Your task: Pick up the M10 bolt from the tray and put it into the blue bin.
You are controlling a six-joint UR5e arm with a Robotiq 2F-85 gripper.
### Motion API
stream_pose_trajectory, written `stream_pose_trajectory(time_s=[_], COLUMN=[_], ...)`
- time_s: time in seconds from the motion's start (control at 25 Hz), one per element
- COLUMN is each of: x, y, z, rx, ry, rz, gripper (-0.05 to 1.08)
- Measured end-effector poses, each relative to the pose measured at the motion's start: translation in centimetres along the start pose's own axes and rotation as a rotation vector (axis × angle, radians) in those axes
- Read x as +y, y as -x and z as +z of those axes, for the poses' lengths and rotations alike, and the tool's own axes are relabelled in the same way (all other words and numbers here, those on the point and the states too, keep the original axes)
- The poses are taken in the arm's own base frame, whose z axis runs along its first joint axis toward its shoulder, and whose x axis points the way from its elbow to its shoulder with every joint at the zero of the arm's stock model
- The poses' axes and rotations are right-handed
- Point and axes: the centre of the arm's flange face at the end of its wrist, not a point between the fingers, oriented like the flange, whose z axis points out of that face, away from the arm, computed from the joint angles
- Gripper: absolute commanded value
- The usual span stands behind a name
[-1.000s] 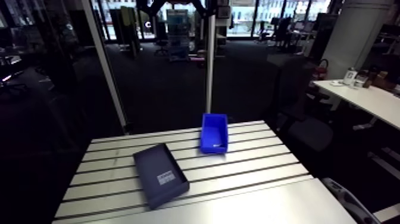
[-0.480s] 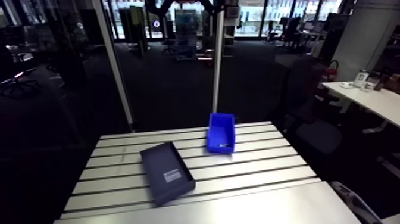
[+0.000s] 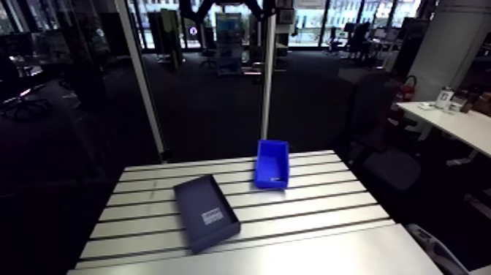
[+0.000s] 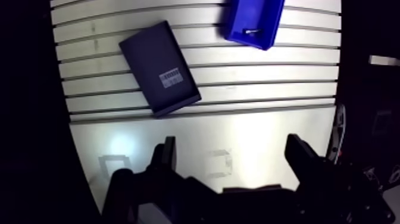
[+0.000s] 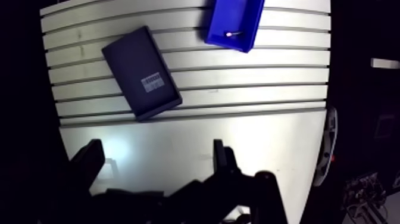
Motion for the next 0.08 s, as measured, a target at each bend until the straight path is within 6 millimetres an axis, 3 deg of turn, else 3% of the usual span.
stream_pose_trajectory(time_s=[0.08], x=[-0.02], y=[0.09], z=[0.08], rx=[-0.003], ry=[0.0], rz=[0.0], gripper=[0.01])
